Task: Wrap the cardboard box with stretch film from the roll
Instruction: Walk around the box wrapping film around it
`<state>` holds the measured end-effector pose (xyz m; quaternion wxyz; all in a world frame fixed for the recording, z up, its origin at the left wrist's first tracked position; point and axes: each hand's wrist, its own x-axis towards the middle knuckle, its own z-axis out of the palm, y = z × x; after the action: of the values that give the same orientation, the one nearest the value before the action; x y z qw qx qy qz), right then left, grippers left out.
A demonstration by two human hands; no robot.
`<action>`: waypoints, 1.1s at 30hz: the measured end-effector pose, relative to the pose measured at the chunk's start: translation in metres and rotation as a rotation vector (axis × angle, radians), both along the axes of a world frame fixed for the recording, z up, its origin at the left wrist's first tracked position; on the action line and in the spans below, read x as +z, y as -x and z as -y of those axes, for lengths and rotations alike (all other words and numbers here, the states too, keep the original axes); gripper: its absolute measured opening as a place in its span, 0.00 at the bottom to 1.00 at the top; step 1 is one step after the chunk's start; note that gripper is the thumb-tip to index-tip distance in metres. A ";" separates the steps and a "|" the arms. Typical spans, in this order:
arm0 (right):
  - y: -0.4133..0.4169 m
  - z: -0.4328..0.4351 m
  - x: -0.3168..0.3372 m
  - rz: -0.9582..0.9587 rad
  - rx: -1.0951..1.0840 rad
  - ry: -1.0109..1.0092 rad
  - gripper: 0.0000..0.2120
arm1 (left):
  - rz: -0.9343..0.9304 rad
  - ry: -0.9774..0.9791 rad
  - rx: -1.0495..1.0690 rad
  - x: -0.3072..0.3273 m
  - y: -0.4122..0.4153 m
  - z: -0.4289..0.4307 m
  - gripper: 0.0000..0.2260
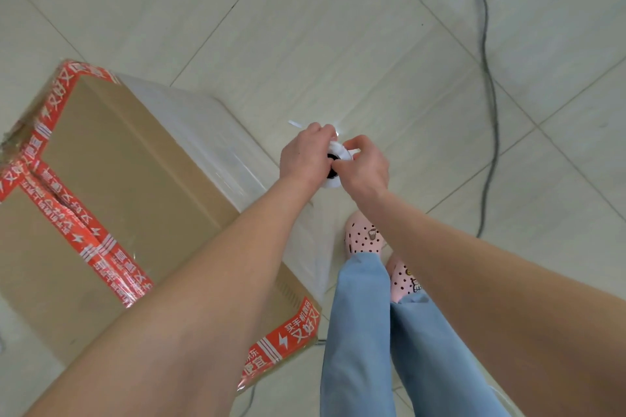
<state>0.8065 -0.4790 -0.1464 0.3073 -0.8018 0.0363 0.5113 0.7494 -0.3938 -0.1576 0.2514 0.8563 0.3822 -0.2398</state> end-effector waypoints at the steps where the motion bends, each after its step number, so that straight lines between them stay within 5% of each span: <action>1: -0.001 -0.001 -0.001 0.002 0.006 0.002 0.14 | -0.008 -0.013 -0.038 -0.001 -0.002 -0.002 0.12; 6: -0.006 -0.012 -0.002 0.040 0.073 -0.001 0.14 | -0.028 -0.049 -0.015 0.001 -0.006 -0.018 0.09; 17: 0.002 -0.081 -0.005 0.030 0.080 -0.072 0.17 | -0.047 0.058 0.803 0.002 0.022 -0.070 0.08; 26: 0.004 -0.098 -0.003 0.015 0.135 -0.025 0.14 | -0.032 -0.081 0.167 0.007 0.014 -0.089 0.13; 33: -0.009 -0.113 -0.008 -0.022 0.259 -0.029 0.15 | -0.102 -0.103 0.003 0.008 -0.001 -0.104 0.11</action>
<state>0.8156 -0.3659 -0.1544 0.2500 -0.7896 -0.0716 0.5558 0.7501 -0.2895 -0.1493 0.1873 0.8541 0.4078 -0.2628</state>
